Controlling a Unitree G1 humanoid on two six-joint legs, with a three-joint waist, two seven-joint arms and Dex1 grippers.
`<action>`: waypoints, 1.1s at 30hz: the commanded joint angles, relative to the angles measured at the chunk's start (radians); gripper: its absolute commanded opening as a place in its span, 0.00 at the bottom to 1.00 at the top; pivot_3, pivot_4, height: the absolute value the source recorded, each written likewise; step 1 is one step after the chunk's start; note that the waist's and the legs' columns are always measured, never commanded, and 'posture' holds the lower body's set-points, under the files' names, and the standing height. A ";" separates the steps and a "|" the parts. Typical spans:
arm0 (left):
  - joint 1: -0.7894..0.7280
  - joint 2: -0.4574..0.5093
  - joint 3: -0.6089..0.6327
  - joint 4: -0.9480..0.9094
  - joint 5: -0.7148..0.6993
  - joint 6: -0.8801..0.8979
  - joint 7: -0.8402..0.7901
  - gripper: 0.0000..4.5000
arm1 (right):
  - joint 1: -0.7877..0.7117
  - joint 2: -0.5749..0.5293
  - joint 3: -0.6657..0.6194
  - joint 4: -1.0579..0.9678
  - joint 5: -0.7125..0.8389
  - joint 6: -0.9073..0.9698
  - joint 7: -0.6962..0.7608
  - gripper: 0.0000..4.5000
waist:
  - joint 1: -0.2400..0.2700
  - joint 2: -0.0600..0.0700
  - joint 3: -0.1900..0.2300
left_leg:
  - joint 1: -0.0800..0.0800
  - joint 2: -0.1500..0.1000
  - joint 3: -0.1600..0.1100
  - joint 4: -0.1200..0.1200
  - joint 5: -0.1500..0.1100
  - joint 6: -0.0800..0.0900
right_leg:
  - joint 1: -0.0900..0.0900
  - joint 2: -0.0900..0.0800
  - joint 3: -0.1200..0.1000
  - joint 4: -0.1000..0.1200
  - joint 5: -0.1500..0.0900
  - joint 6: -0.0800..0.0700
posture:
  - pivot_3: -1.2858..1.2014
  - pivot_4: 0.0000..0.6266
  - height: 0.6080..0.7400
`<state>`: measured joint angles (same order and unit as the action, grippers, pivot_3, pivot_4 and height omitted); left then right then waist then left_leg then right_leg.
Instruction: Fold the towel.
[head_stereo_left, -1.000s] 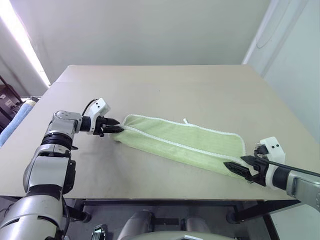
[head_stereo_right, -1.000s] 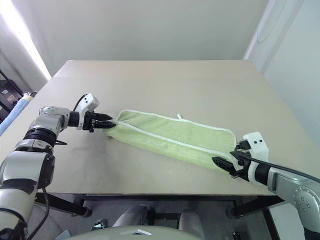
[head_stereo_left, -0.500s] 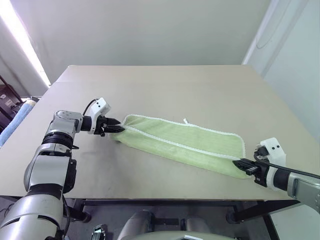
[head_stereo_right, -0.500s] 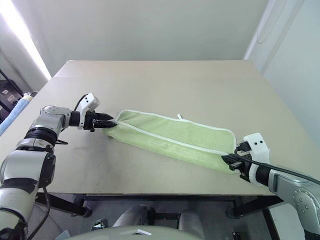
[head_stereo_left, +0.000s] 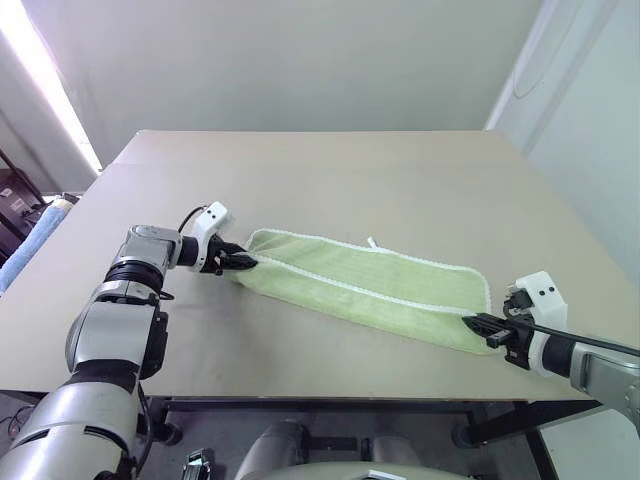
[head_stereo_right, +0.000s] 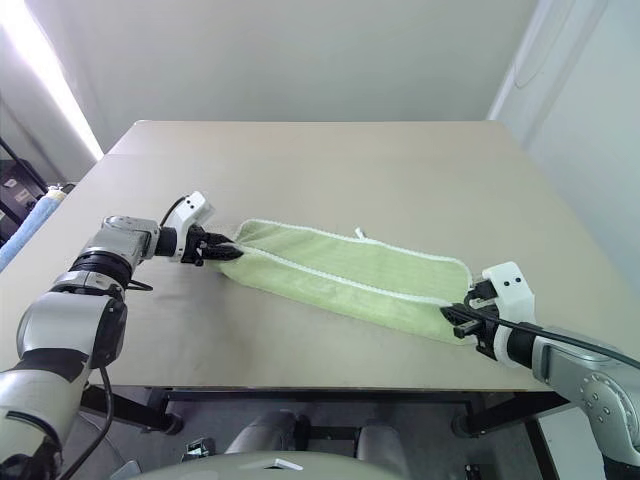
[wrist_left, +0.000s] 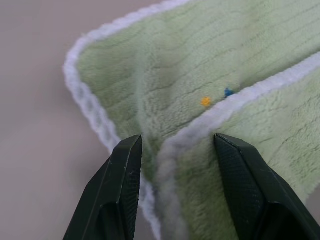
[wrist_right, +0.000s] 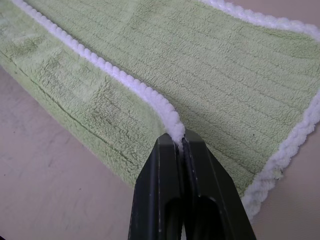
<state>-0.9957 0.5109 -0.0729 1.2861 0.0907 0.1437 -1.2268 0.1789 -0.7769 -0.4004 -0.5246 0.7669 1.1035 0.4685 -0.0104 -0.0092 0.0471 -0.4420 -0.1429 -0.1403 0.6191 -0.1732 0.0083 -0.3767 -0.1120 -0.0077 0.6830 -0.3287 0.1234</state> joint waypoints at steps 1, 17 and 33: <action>-0.035 0.010 0.003 -0.010 0.003 0.000 -0.023 0.50 | -0.005 0.005 -0.016 -0.039 -0.001 -0.014 -0.004 0.00 | -0.001 0.000 0.000 | 0.000 0.000 0.000 0.000 0.000 0.000 | 0.000 0.000 0.000 0.000 0.000 0.000 | 0.52 0.00 0.74; -0.009 0.101 -0.005 -0.069 0.015 -0.150 -0.109 0.01 | -0.001 0.004 0.003 -0.030 -0.032 -0.026 0.005 0.00 | -0.001 0.000 0.000 | 0.000 0.000 0.000 0.001 0.000 0.000 | 0.000 0.000 0.000 0.000 0.000 0.000 | 0.52 0.00 0.74; 0.022 0.107 -0.030 -0.079 0.032 -0.185 -0.137 0.39 | -0.029 0.010 0.035 -0.014 -0.064 -0.039 0.020 0.00 | 0.000 0.000 0.000 | 0.000 0.000 0.000 0.002 0.000 0.000 | 0.001 0.000 0.000 0.000 0.000 0.000 | 0.52 0.00 0.74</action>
<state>-0.9620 0.6011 -0.1040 1.2425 0.1263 -0.0256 -1.3524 0.1655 -0.7670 -0.3601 -0.5322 0.7097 1.0824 0.4850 -0.0108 -0.0095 0.0468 -0.4420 -0.1428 -0.1403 0.6208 -0.1735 0.0084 -0.3761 -0.1120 -0.0077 0.6832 -0.3286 0.1234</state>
